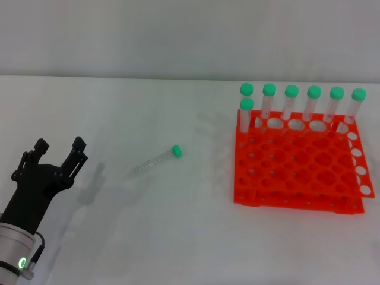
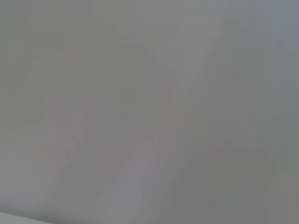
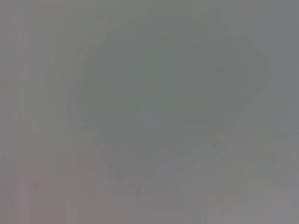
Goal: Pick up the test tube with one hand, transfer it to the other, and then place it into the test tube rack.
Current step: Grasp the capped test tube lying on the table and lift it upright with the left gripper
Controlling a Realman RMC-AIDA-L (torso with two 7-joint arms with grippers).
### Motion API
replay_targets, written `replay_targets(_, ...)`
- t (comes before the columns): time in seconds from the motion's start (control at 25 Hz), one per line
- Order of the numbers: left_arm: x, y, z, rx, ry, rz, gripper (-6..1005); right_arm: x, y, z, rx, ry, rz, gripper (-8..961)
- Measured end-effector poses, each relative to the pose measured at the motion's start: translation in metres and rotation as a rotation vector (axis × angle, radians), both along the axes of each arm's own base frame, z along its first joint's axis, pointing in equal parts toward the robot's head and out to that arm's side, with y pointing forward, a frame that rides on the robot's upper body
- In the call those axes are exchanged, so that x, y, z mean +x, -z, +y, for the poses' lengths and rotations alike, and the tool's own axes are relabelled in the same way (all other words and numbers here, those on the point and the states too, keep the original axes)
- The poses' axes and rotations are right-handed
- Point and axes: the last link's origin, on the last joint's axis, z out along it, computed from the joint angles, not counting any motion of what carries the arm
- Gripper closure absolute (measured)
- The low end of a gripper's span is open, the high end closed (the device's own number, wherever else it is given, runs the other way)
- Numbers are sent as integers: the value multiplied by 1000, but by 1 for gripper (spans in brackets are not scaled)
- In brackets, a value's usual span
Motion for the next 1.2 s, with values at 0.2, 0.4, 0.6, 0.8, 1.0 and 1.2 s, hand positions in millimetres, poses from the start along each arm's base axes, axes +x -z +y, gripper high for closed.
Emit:
replay_targets(0.2, 0, -1, 2, 1, 3, 3, 120, -1, 1, 0, 0, -6, 2, 120)
replay_targets(0.4, 4, -3, 10, 1, 19, 2, 120, -3, 1, 2, 0, -12, 2, 120)
replay_targets(0.6, 7, -12, 27, -36, 42, -74, 119, -3, 0, 2, 2, -12, 3, 121)
replay_targets(0.8, 8, -33, 46, -148, 121, -127, 119, -5, -1, -1, 13, -30, 4, 121)
replay_targets(1.0, 16, -61, 67, -309, 203, -167, 119, -5, -2, -1, 17, -35, 4, 120)
replay_targets(1.2, 31, -92, 89, -566, 243, -176, 120, -4, -3, -1, 18, -31, 3, 121)
